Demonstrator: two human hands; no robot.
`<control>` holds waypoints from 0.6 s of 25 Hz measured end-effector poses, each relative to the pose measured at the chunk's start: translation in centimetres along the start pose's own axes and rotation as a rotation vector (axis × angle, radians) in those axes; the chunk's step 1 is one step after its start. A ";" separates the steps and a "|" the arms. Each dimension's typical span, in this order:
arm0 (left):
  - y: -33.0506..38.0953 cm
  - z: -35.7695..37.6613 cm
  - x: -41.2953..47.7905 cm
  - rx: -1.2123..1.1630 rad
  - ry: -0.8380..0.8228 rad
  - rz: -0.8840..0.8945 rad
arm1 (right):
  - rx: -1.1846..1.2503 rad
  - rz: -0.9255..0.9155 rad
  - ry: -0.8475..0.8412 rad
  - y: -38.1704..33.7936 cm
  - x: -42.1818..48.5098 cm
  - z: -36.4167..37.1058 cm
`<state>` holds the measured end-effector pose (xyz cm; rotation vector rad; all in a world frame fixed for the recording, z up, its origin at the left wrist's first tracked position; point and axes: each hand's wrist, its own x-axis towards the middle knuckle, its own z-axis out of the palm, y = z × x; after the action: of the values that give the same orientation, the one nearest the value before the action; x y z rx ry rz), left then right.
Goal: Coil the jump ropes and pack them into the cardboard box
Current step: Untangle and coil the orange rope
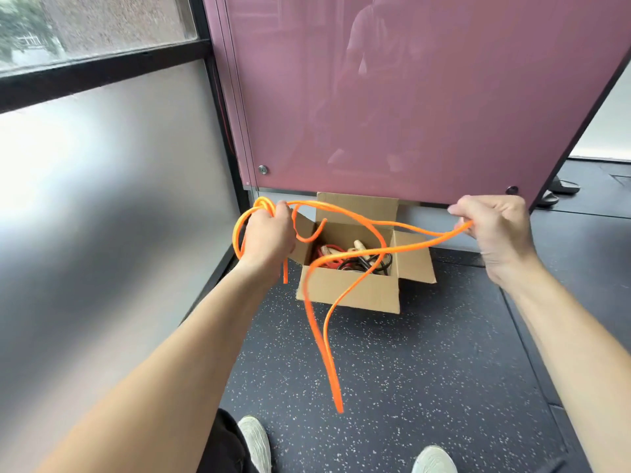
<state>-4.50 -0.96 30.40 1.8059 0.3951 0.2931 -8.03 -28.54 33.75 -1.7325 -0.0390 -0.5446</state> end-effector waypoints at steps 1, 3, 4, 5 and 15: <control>0.2 0.0 0.1 -0.060 0.006 -0.022 | -0.112 0.042 -0.016 0.4 0.6 -0.8; 0.4 -0.5 0.2 -0.143 0.023 -0.057 | -0.839 0.241 -0.221 2.5 2.0 -2.8; 0.4 -1.0 0.4 -0.152 0.040 -0.061 | -1.239 0.445 -0.384 3.3 2.0 -3.5; 0.4 -1.5 0.6 -0.154 0.049 -0.054 | -1.459 0.662 -0.508 4.3 1.5 -3.9; 1.3 -1.2 -2.8 -0.057 -0.632 0.154 | -0.451 -0.027 -0.593 1.6 -3.9 5.6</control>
<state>-7.34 -1.41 31.96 1.7681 -0.1956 -0.1655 -9.06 -22.63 30.13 -2.2881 -0.3842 -0.0358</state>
